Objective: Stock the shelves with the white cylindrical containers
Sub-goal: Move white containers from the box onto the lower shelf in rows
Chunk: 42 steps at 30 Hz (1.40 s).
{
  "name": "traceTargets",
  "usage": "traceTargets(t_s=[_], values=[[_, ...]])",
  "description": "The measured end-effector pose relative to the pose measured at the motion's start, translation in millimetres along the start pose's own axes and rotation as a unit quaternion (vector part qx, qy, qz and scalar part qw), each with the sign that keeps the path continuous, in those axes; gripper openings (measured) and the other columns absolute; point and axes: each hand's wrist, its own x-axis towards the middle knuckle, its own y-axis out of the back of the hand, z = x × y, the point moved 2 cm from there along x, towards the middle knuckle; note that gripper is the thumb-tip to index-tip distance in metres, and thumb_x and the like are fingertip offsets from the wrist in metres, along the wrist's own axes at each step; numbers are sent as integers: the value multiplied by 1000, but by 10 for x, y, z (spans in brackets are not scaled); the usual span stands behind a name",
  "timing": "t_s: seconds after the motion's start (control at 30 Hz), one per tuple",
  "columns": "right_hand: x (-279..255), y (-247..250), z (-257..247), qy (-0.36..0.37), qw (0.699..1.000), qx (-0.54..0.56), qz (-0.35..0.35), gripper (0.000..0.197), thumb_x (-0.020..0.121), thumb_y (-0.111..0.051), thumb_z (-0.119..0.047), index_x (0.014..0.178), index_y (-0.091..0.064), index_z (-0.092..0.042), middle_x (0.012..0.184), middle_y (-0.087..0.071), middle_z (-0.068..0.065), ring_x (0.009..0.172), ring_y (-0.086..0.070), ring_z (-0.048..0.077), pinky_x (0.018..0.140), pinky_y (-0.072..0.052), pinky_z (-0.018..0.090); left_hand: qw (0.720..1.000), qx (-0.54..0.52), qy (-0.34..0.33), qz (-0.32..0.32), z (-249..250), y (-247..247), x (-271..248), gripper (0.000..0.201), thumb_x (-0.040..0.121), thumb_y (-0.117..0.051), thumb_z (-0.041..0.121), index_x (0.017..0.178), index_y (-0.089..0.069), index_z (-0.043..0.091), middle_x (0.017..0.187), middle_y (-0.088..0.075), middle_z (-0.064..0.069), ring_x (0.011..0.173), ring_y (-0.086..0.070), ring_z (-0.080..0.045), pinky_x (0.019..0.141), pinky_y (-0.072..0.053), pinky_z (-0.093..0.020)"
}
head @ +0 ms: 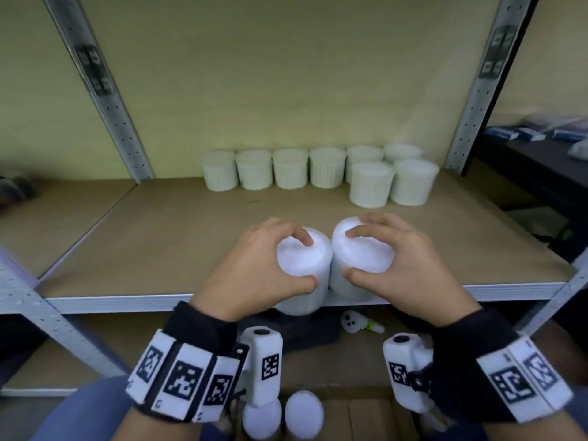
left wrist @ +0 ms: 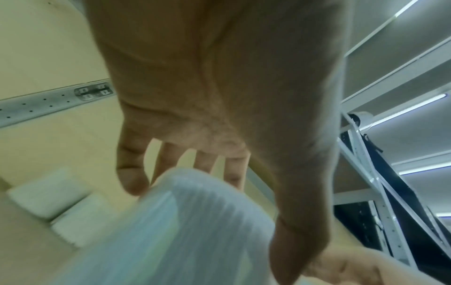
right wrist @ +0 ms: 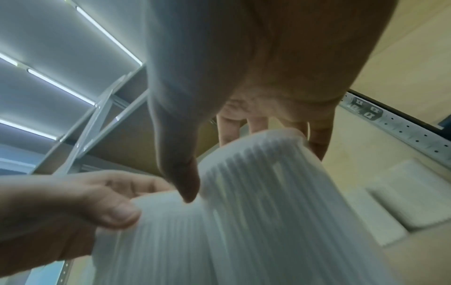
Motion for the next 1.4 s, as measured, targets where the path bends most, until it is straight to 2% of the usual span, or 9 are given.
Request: traceTargets(t_s=[0.07, 0.2, 0.5, 0.6, 0.7, 0.87, 1.07, 1.27, 1.4], values=[[44, -107, 59, -6, 1000, -1, 15, 45, 67, -81, -30, 111, -68, -32, 132, -52, -15, 125, -46, 12, 104, -30, 19, 999, -15, 6, 38, -78, -71, 57, 38, 64, -77, 41, 97, -59, 38, 111, -55, 24, 112, -50, -5, 95, -41, -24], [121, -299, 139, -15, 999, -26, 15, 43, 75, -76, -35, 116, -68, -27, 137, -52, -11, 134, -37, 17, 107, -23, 17, 997, -22, 23, 75, -221, -185, 133, 35, 68, -78, 40, 99, -63, 33, 117, -56, 20, 115, -50, -3, 93, -33, -16], [166, -318, 108, -40, 998, -52, -25, 53, 78, -69, -48, 128, -57, -34, 150, -38, -9, 149, -10, 23, 121, -14, 34, 998, 18, 0, 64, -303, -236, 132, 43, 74, -71, 50, 113, -60, 37, 135, -46, 16, 128, -37, -7, 108, -32, -31], [130, -135, 19, -16, 997, -75, -4, 42, 78, -69, -38, 119, -61, -36, 135, -47, -13, 133, -30, 19, 110, -28, 33, 997, 41, -27, 60, -260, -169, 88, 39, 79, -67, 48, 116, -58, 36, 128, -46, 17, 122, -38, -8, 107, -34, -34], [102, 25, -23, 2, 995, -100, -28, 31, 81, -64, -26, 112, -64, -31, 118, -53, -14, 120, -40, 13, 103, -30, 26, 995, 61, -50, 63, -175, -133, 45, 27, 85, -63, 36, 111, -61, 29, 111, -51, 18, 112, -47, -8, 103, -33, -26], [82, 20, -1, 18, 988, -132, -77, 24, 86, -60, -16, 106, -68, -25, 112, -62, -13, 115, -49, 9, 86, -25, 10, 994, 78, -50, 65, -99, -160, 49, 22, 84, -60, 14, 104, -67, 19, 107, -62, 9, 105, -54, -9, 87, -34, -12], [155, -31, 59, 14, 991, -126, -51, 21, 86, -60, -13, 101, -71, -25, 110, -66, -12, 113, -52, 10, 92, -37, 18, 993, 87, -36, 69, -99, -154, 97, 24, 86, -60, 14, 106, -69, 23, 110, -65, 11, 107, -57, -8, 92, -43, -20], [397, -136, 84, 1, 991, -136, -17, 23, 85, -59, -10, 101, -71, -20, 110, -67, -3, 107, -58, 15, 90, -43, 24, 994, 96, 5, 48, -152, -123, 378, 24, 89, -60, 15, 109, -67, 26, 118, -62, 9, 108, -56, -9, 81, -34, -14], [658, -206, 139, -18, 990, -139, -25, 23, 85, -59, -9, 102, -72, -20, 112, -68, 2, 106, -61, 19, 89, -47, 28, 994, 105, 7, 24, -193, -64, 672, 25, 88, -61, 11, 111, -68, 21, 119, -64, 2, 108, -59, -12, 84, -36, -15]])
